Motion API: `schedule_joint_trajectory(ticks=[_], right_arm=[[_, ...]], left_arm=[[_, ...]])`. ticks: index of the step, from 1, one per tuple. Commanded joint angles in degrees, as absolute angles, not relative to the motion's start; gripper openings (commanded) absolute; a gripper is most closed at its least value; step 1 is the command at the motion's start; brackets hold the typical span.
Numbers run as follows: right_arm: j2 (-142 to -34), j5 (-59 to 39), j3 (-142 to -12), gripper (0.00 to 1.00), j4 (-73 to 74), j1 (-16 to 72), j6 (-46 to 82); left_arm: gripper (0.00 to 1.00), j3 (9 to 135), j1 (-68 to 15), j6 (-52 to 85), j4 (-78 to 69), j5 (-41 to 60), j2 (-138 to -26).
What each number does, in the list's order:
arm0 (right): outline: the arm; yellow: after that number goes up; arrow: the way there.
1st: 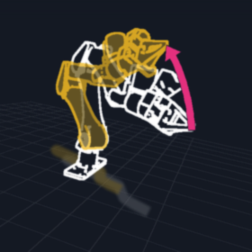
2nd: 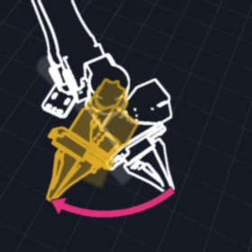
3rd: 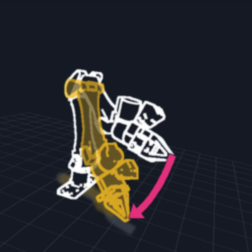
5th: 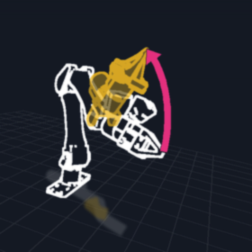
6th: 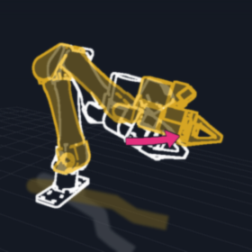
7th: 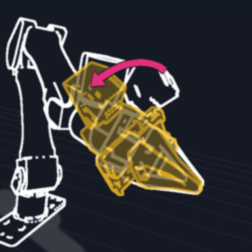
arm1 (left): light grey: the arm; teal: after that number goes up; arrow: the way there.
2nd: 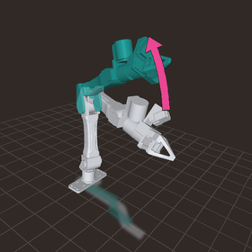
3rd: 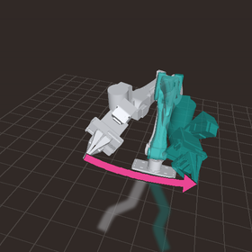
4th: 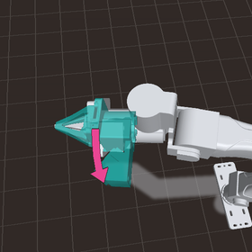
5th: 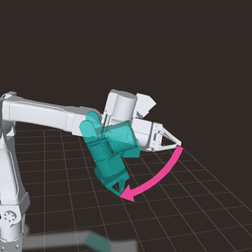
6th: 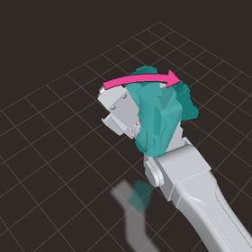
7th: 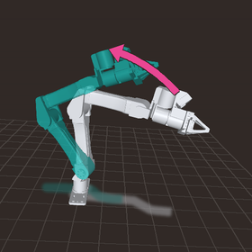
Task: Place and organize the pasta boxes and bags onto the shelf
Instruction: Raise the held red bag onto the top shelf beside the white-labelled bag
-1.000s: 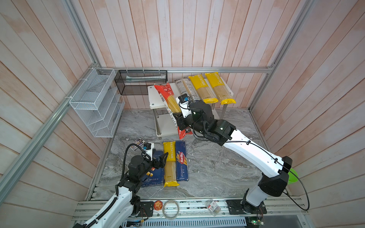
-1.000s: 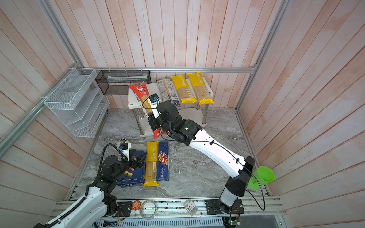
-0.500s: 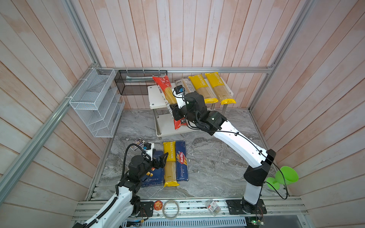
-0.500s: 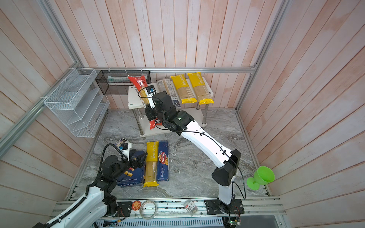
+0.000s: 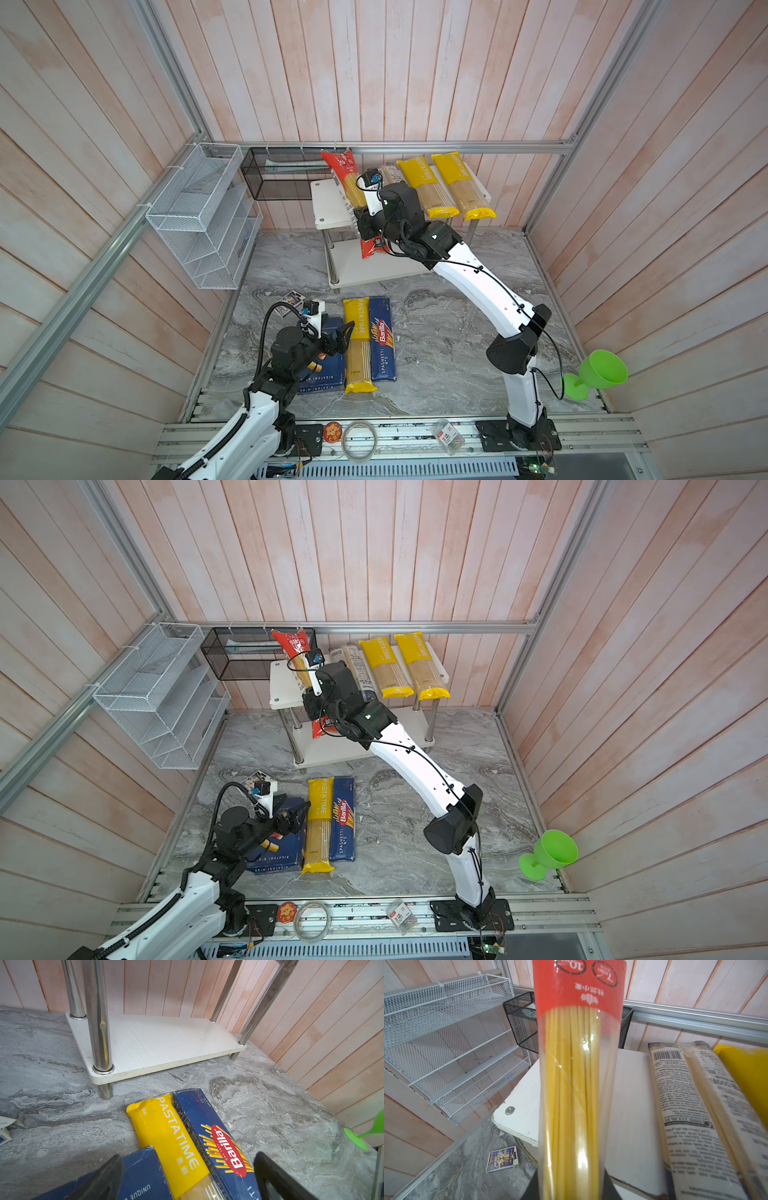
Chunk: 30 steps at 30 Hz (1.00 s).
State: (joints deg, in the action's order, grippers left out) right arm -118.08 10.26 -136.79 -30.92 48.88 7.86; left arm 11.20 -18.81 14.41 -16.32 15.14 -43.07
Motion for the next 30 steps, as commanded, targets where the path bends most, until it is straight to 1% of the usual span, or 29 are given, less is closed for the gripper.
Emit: schedule_joint_trajectory(ticks=[1,6,9,25,27,30], right_arm=[[-117.1,10.4,-140.8,0.22,-22.9,47.6,8.7],[-118.0,10.8,-141.3,0.23,-21.7,46.8,9.2],[-118.6,10.8,-141.9,0.26,-21.5,46.3,9.7],[-121.9,10.1,-143.3,0.31,-18.8,44.1,12.0],[-122.3,10.2,-143.6,0.35,-18.5,44.0,12.2],[-122.9,10.6,-143.9,0.38,-17.6,43.9,12.4]], left_arm=[[1.00,10.9,-19.0,14.0,-17.6,16.0,-42.9],[1.00,10.8,-18.9,14.0,-17.6,16.1,-42.9],[1.00,10.9,-18.9,14.0,-17.6,16.1,-42.9],[1.00,10.8,-19.0,14.1,-17.6,16.0,-43.0],[1.00,10.8,-18.9,14.1,-17.5,16.0,-43.0],[1.00,10.7,-18.9,14.1,-17.6,16.1,-42.8]])
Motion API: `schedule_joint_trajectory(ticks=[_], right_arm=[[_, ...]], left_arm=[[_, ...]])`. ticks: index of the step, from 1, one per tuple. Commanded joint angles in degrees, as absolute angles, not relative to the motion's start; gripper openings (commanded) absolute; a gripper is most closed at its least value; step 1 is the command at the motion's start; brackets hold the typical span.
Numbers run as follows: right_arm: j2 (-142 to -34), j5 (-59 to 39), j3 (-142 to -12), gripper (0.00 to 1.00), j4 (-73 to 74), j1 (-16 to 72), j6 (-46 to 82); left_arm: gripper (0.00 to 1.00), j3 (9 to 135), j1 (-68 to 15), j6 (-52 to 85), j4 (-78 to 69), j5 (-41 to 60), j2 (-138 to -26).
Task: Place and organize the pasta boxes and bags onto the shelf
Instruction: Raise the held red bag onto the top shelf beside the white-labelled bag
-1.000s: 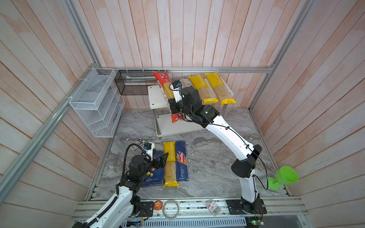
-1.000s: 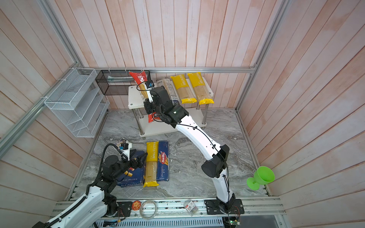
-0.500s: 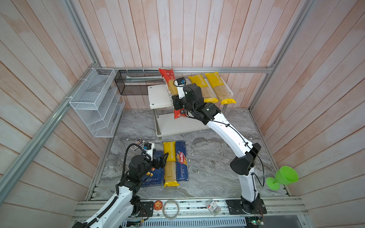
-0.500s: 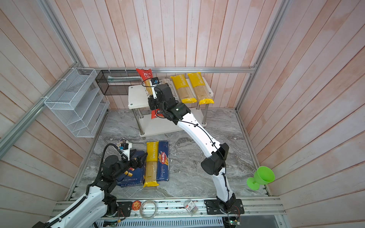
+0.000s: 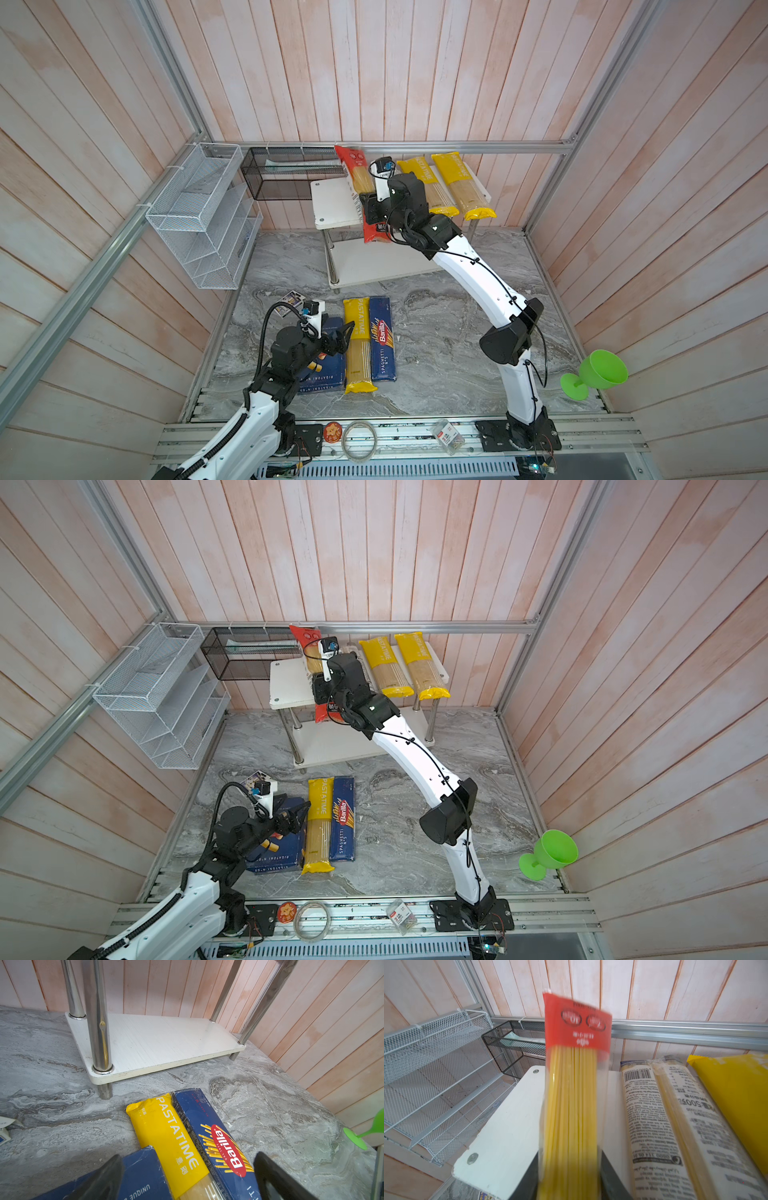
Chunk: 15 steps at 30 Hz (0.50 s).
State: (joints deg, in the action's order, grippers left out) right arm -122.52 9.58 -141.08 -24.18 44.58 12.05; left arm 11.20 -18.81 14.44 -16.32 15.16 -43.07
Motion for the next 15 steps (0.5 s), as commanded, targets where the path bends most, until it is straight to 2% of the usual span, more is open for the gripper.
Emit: schedule_joint_trajectory(ticks=[1,9,15], right_arm=[[-123.0,10.5,-143.8,0.39,-17.2,43.8,12.5],[-123.3,8.8,-144.5,0.47,-17.6,43.6,13.0],[-118.5,5.3,-143.2,0.48,-24.1,44.8,10.4]], left_arm=[[1.00,10.7,-19.0,14.1,-17.6,16.1,-42.8],[1.00,10.7,-18.9,14.1,-17.6,16.1,-42.6],[1.00,10.6,-18.9,14.1,-17.6,16.1,-42.6]])
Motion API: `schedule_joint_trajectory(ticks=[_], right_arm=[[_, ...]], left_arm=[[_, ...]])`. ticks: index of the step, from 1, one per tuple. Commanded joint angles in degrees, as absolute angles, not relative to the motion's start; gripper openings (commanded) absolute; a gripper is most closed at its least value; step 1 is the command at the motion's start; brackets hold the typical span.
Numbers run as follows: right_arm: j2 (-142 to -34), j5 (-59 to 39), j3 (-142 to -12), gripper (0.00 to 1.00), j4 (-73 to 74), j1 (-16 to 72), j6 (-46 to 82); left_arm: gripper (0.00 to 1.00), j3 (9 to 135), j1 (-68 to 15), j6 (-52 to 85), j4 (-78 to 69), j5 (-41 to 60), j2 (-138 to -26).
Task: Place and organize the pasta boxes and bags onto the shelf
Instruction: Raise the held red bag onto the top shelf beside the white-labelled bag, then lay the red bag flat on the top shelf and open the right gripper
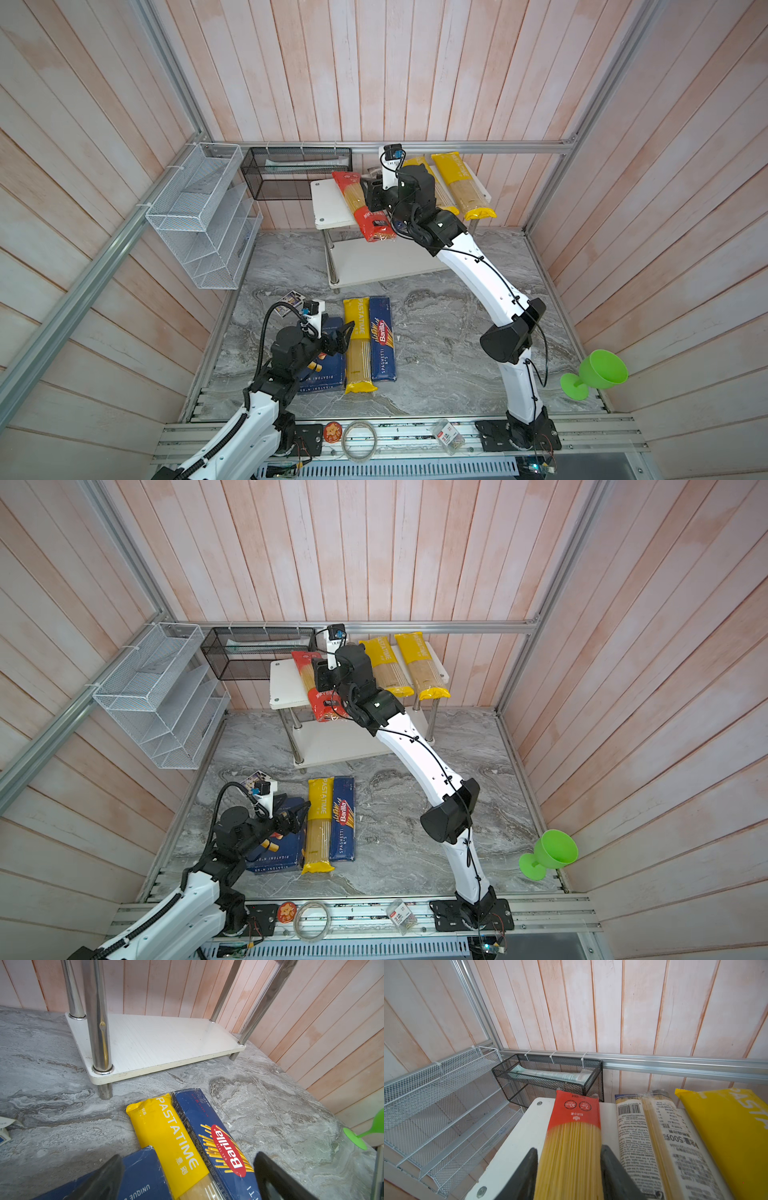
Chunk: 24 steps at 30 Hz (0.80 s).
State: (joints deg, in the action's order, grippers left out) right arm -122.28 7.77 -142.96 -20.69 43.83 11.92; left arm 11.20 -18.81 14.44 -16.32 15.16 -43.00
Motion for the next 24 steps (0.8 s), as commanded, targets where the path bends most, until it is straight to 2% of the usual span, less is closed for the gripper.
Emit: schedule_joint_trajectory(ticks=[1,10,19,24], right_arm=[[-116.8,4.7,-141.8,0.48,-24.8,45.5,9.4],[-100.0,11.1,-123.2,0.48,-25.6,55.9,2.7],[-80.8,3.2,-89.4,0.49,-11.5,56.0,5.6],[-76.8,2.6,-80.6,0.48,-7.5,55.9,5.5]], left_arm=[[1.00,10.7,-18.9,14.1,-17.5,16.1,-42.6],[1.00,10.8,-19.0,14.1,-17.5,16.1,-42.6],[1.00,10.8,-18.9,14.2,-17.4,15.9,-42.7],[1.00,10.8,-19.0,14.2,-17.4,15.8,-42.7]])
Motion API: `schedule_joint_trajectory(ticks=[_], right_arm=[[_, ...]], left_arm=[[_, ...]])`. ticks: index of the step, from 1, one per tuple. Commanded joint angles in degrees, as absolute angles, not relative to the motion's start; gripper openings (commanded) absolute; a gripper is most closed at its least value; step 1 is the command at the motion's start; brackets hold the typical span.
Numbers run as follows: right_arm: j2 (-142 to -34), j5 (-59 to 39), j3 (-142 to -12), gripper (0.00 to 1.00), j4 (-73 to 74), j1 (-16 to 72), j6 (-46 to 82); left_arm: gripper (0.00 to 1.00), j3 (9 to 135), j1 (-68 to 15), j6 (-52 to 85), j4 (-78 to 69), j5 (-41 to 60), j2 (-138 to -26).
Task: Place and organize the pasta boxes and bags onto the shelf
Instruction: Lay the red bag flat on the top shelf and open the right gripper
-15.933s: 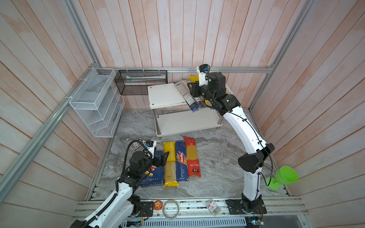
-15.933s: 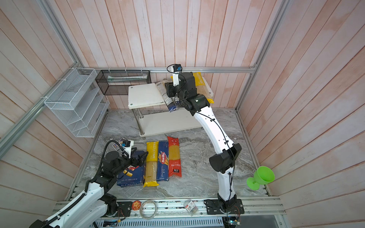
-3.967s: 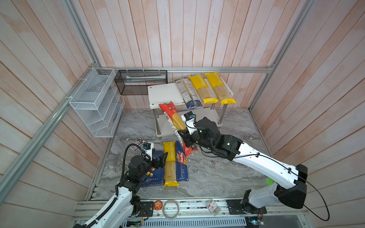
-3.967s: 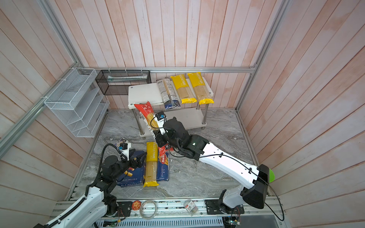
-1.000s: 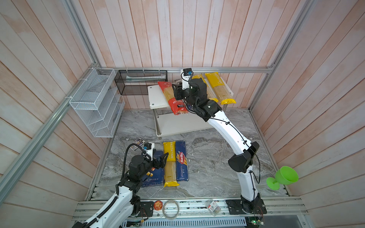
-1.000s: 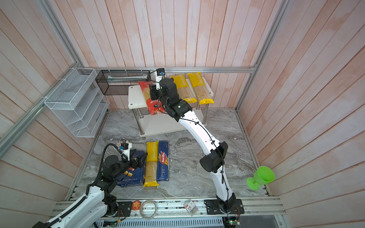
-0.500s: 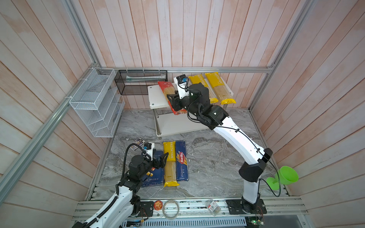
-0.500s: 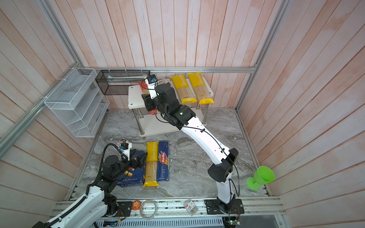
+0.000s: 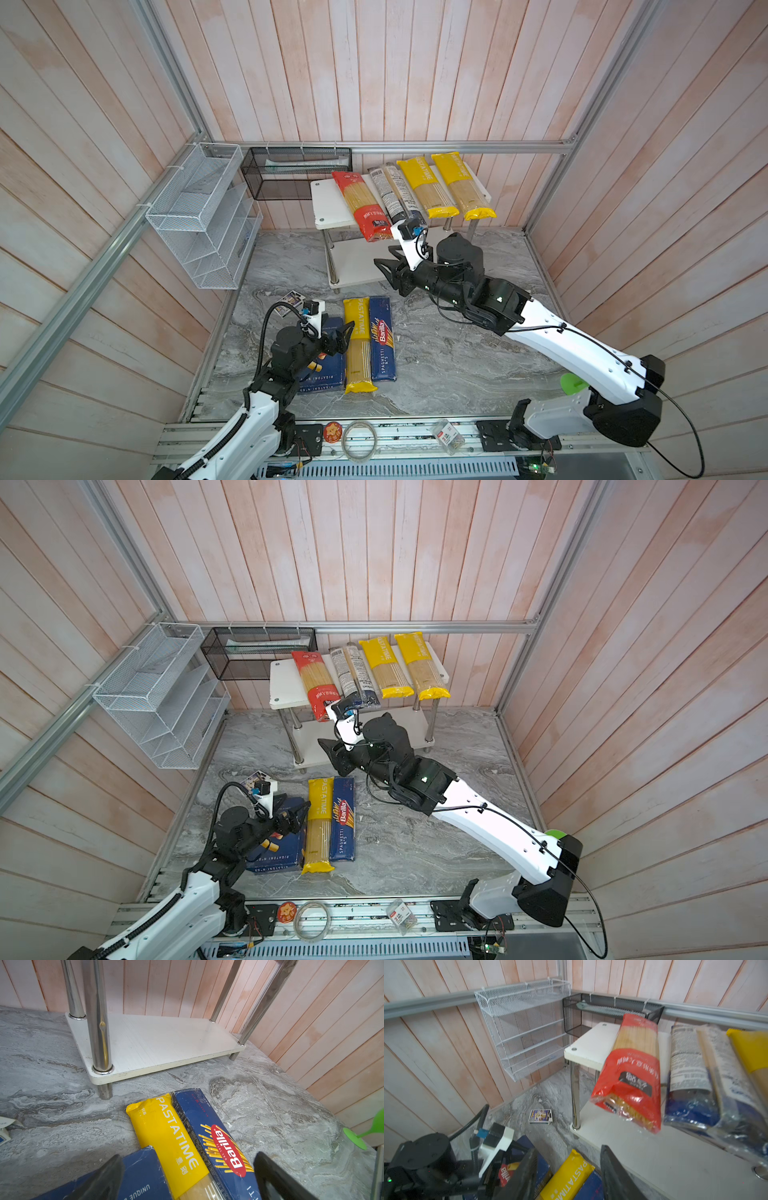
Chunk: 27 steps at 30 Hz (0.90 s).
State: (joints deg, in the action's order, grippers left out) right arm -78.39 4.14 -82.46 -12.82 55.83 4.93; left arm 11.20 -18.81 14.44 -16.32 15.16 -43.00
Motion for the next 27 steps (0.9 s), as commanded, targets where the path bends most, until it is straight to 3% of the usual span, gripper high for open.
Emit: schedule_joint_trajectory(ticks=[1,27], right_arm=[[-76.9,3.0,-79.6,0.48,-6.8,55.9,5.4],[-92.3,2.2,-88.9,0.48,-3.0,51.9,-0.6]], left_arm=[[0.99,10.8,-19.0,14.2,-17.3,15.8,-42.6],[1.00,10.7,-19.0,14.2,-17.3,15.9,-42.3]])
